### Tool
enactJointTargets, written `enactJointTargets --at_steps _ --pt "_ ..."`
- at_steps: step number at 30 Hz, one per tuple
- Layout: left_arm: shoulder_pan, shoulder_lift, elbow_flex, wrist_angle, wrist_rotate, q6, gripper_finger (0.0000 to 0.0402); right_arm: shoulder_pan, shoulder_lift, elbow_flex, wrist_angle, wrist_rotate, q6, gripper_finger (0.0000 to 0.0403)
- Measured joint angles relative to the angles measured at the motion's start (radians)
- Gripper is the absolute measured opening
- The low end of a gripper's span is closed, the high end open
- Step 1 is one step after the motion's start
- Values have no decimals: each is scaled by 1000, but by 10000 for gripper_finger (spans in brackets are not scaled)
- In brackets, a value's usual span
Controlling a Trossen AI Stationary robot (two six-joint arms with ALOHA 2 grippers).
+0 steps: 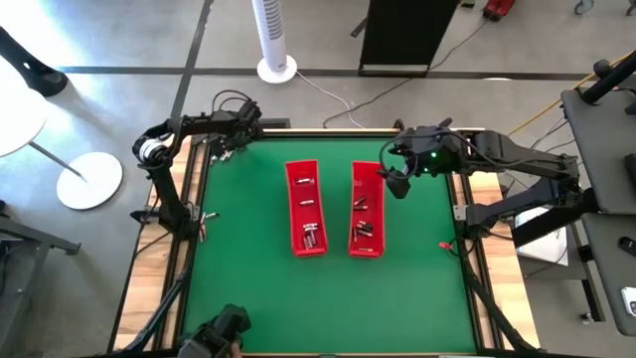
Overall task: Sort batteries
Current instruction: Put the silver battery into the left red bin
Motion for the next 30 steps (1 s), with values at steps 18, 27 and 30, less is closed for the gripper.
enactJointTargets --at_steps 18,27,30 --pt "-8 5 3 -18 14 102 94 -3 36 0 21 23 -4 345" --pt "-80 0 3 -129 15 129 101 -3 35 0 21 23 -31 345" --pt "-104 -4 3 -163 19 154 101 -3 35 0 21 23 -50 345"
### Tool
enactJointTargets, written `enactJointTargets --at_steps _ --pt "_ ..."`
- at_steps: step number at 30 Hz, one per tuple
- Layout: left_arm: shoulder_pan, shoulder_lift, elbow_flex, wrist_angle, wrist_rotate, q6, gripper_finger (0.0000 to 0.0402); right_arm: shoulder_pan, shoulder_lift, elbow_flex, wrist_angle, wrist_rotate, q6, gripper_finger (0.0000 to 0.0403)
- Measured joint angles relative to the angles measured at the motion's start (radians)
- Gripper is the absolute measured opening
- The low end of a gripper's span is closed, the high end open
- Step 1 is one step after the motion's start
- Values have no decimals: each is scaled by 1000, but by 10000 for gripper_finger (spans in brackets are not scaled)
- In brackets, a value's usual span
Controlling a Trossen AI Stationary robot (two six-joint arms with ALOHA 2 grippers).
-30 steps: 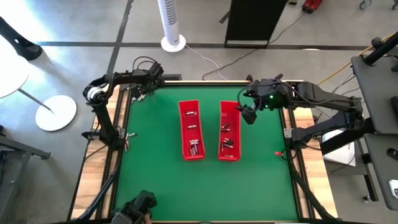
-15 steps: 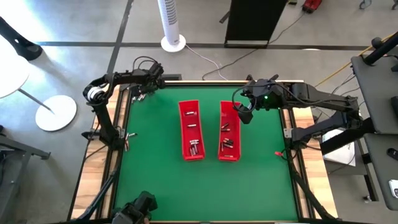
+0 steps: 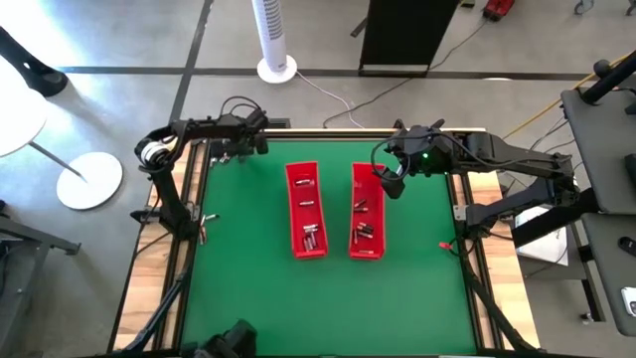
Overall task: Sort batteries
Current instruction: Put the silver battery into the left red bin
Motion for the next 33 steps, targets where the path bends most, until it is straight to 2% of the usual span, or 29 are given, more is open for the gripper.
enactJointTargets --at_steps 8,18,33 --pt "-23 -33 -5 -33 48 10 102 0 0 0 -1 -1 -39 345" --pt "-45 -41 -6 -10 43 10 104 0 0 0 -8 -4 -67 345" --pt "-97 -37 -4 25 34 6 182 0 -1 0 -9 -5 -64 345"
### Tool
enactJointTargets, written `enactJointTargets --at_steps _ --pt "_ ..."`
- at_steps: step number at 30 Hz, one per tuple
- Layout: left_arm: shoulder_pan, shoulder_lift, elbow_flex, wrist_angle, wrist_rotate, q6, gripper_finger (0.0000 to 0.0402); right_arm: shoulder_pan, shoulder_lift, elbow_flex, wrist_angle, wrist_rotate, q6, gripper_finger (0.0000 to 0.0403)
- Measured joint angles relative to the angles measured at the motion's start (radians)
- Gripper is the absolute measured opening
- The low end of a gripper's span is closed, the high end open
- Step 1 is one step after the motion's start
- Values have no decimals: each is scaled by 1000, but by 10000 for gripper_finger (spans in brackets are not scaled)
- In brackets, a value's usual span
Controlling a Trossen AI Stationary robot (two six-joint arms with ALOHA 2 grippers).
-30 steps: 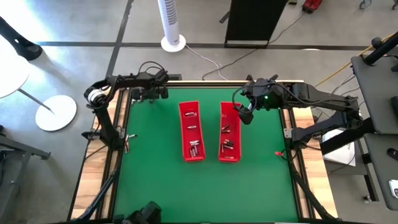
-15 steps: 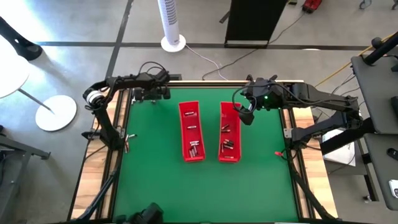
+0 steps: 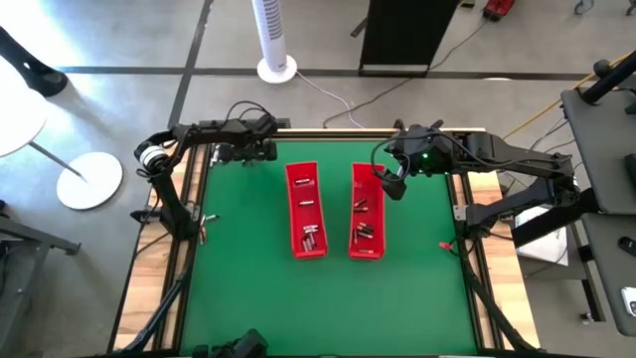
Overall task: Sort batteries
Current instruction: Put the silver battery into the left red bin
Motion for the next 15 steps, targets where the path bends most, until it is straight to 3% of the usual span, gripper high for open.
enactJointTargets --at_steps 15 --pt "-26 -15 1 82 1 -27 187 0 0 0 1 0 15 345"
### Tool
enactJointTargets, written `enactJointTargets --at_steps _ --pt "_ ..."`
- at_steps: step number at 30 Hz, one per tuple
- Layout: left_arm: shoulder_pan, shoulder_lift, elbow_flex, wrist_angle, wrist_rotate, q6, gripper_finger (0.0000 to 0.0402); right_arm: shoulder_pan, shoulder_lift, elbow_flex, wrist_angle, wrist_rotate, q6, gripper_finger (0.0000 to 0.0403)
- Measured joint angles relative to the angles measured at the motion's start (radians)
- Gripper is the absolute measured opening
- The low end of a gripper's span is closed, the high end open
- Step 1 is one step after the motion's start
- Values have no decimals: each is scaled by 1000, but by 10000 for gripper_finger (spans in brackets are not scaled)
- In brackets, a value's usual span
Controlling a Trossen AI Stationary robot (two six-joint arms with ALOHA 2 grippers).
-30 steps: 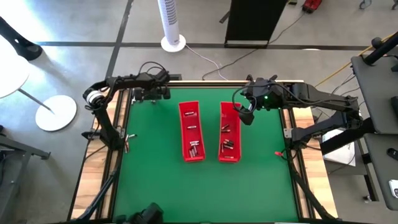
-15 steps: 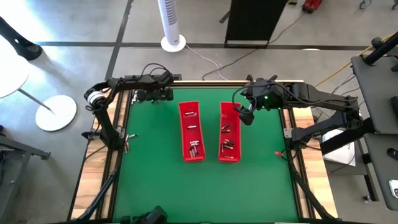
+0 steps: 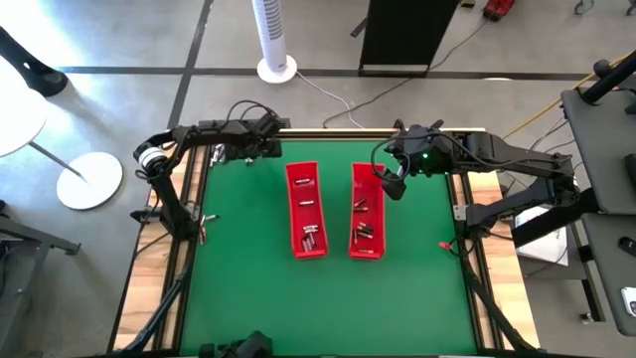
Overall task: Sort batteries
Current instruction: Put the silver battery into the left red bin
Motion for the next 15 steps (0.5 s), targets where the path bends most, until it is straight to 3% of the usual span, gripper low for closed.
enactJointTargets --at_steps 15 --pt "-10 1 4 8 0 -52 187 0 0 0 0 0 -4 345"
